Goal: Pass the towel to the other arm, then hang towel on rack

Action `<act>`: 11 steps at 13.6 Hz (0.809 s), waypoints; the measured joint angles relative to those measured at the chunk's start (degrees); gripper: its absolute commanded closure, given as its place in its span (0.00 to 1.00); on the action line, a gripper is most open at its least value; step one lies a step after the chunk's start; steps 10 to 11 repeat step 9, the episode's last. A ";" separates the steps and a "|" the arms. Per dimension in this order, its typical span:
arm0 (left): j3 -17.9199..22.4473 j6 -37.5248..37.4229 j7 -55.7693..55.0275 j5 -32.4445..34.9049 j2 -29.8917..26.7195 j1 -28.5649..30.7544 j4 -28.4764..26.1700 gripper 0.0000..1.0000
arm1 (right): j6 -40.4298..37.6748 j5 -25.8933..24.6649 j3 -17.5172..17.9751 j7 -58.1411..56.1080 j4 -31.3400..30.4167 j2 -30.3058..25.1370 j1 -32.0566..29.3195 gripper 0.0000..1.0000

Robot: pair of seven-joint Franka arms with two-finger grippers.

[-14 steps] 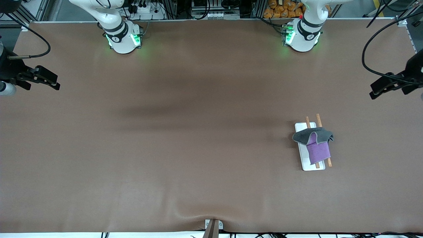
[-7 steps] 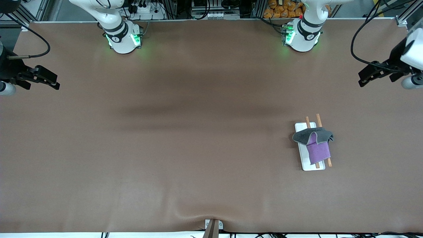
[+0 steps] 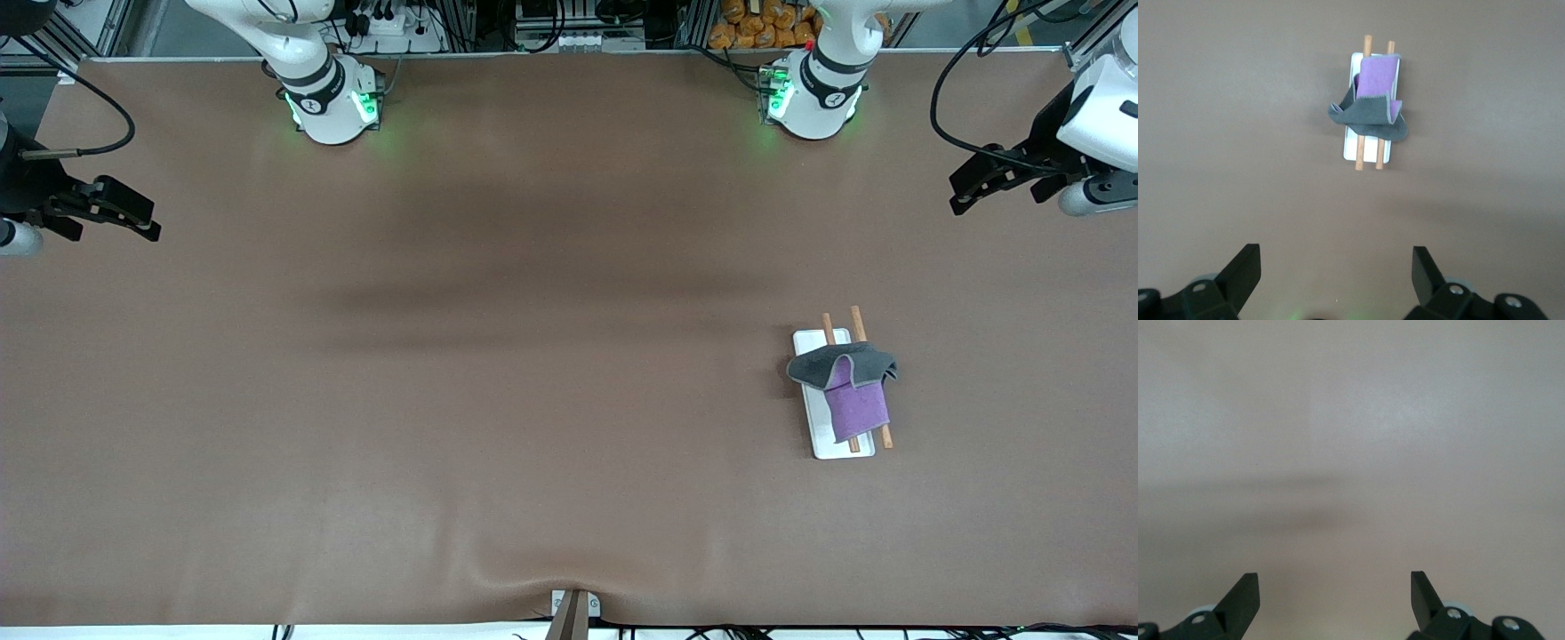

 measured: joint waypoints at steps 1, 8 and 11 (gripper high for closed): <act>0.09 -0.21 1.58 -0.15 0.00 0.00 0.00 0.00 | -0.01 0.00 0.00 0.00 0.00 0.00 0.00 0.00; 1.69 -1.83 5.77 -0.27 -0.25 0.07 1.54 0.00 | -0.12 0.00 0.21 -0.18 0.00 0.00 0.04 0.00; 1.69 -2.26 5.77 -0.27 -0.26 0.07 1.86 0.00 | -0.28 0.00 0.25 -0.19 0.00 0.00 0.04 0.00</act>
